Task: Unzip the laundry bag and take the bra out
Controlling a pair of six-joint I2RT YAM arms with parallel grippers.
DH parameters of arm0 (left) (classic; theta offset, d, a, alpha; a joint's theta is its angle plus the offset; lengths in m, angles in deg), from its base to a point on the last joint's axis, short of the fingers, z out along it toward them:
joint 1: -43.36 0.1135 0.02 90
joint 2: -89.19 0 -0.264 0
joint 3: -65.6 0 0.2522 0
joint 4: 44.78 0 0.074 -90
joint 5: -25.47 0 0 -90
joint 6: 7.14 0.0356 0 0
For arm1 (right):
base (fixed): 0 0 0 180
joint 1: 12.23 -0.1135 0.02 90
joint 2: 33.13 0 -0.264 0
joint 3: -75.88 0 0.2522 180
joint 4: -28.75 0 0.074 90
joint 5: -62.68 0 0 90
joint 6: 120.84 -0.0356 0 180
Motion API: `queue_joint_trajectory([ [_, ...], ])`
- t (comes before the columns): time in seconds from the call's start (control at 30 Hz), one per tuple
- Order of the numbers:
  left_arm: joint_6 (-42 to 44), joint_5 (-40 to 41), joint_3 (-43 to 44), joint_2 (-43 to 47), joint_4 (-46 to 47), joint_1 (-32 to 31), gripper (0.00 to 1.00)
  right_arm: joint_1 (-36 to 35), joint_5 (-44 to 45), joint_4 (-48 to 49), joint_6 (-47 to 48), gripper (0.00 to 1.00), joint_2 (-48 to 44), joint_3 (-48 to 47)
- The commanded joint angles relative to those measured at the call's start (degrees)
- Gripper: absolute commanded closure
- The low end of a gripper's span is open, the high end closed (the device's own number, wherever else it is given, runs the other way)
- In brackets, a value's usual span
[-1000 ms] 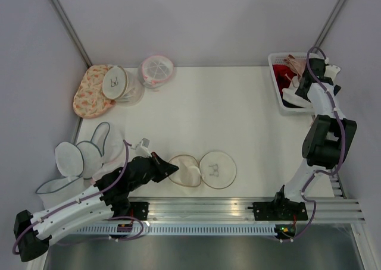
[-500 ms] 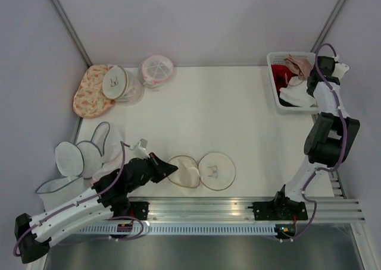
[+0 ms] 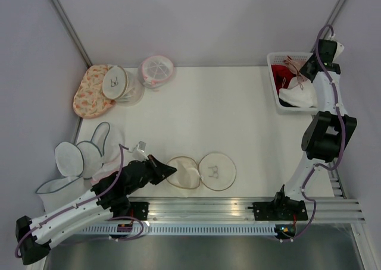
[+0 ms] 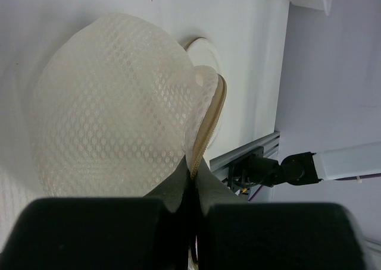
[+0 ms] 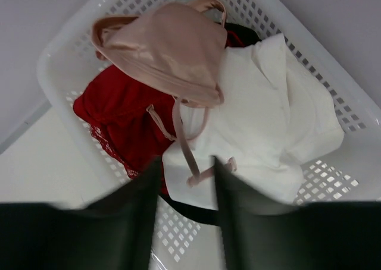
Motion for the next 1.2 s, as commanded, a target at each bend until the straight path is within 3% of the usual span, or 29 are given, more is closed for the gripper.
queue_joint_trajectory([
  [0.0, -1.8, 0.6, -0.2, 0.4, 0.6, 0.0, 0.98, 0.2, 0.1, 1.3, -1.4, 0.39, 3.9, -6.9],
  [0.03, -1.7, 0.7, -0.2, 0.4, 0.7, 0.0, 0.98, 0.2, 0.1, -2.3, -1.2, 0.03, 6.3, -12.0],
  [0.1, -1.7, 1.3, -0.2, 0.5, 0.4, 0.0, 0.98, 0.0, 1.0, -5.6, 0.0, 0.02, 7.5, -15.6],
  [0.17, -1.6, 1.8, -0.2, 0.4, 0.4, 0.0, 0.98, -0.4, 2.1, -4.5, 0.4, 0.02, 5.3, -13.1],
  [0.37, -0.8, 2.7, 0.2, 0.0, 0.4, 0.0, 0.98, -3.4, -2.5, 3.9, 1.5, 0.02, -16.8, 8.4],
  [0.43, -0.7, 3.0, 0.2, 0.1, 0.5, 0.0, 0.98, -8.0, -2.6, 2.8, 2.5, 0.02, -21.8, 15.1],
  [0.57, 0.7, 3.8, 0.8, 0.3, 0.1, 0.0, 0.98, -23.8, -0.7, 2.2, 0.9, 0.02, -35.4, 28.2],
  [0.67, 1.2, 4.4, 1.1, 0.7, -0.8, 0.0, 0.98, -30.3, -0.9, 2.4, -4.8, 0.02, -42.7, 39.5],
  [0.87, 0.9, 5.4, 0.3, 1.7, -1.6, 0.0, 0.98, -51.3, 7.2, -1.4, -15.5, 0.02, -54.2, 56.6],
  [1.07, 1.4, 5.9, 0.7, 1.5, -1.7, 0.0, 0.98, -58.4, 0.4, 4.4, -26.6, 0.02, -63.4, 72.8],
  [1.17, 1.3, 6.0, 0.5, 1.8, -1.8, 0.0, 0.98, -61.2, 3.0, 4.3, -29.6, 0.02, -66.9, 77.2],
])
